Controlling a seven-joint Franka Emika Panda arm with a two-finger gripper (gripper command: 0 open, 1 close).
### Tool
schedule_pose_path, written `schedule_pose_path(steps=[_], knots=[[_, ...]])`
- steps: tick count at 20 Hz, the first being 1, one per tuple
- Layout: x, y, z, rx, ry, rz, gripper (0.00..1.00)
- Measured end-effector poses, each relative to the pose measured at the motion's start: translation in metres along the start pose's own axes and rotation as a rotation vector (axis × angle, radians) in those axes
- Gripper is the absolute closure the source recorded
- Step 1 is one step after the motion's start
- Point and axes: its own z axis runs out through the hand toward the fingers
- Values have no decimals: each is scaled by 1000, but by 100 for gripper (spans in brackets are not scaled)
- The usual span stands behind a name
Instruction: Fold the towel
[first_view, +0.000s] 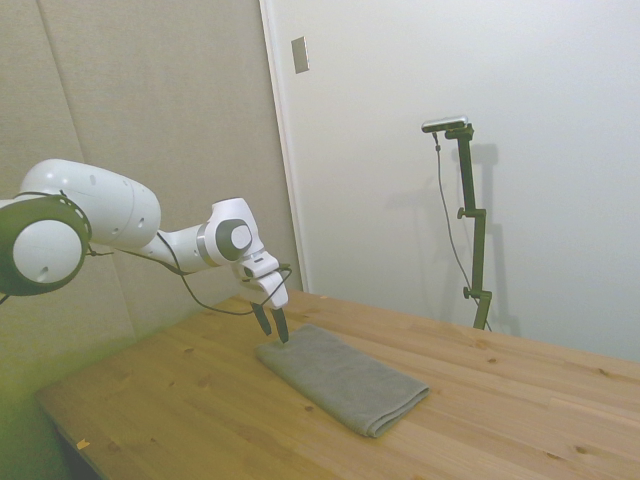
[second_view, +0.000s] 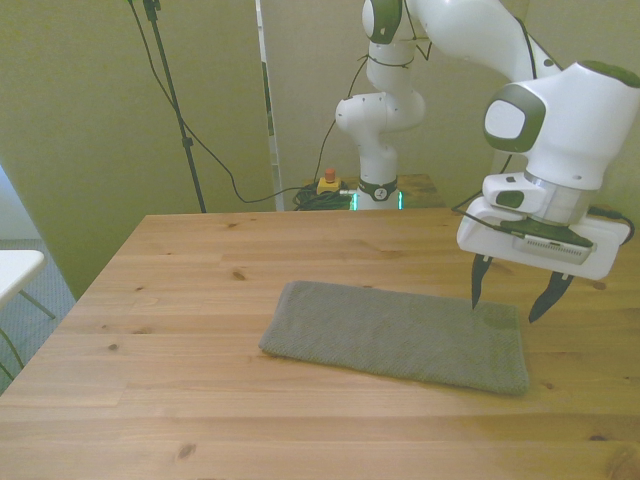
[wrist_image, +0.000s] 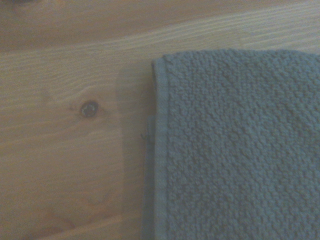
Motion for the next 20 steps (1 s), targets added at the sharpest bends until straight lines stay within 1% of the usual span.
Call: schedule_pose_path(steps=[3,8,13,20], knots=[[5,-9,10,-26,11,7,0],[8,-18,15,-28,28,8,0],[7,-19,17,-60,70,-14,0],[4,-19,19,-74,94,-34,0]])
